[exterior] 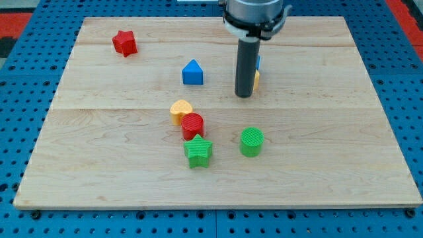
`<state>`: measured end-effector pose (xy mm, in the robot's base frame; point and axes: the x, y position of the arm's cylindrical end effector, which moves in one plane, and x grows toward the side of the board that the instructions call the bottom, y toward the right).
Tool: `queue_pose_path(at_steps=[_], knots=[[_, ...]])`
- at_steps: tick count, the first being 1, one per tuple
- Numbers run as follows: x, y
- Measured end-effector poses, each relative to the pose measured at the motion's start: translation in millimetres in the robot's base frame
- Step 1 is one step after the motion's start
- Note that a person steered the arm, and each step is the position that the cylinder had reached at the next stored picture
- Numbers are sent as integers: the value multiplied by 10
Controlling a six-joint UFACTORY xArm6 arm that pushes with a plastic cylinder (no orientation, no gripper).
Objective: Place yellow hexagon to the top of blue triangle
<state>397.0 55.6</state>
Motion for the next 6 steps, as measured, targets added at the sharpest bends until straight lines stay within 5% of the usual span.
queue_pose_path(at_steps=[3,6], knots=[[292,581],[-197,223]])
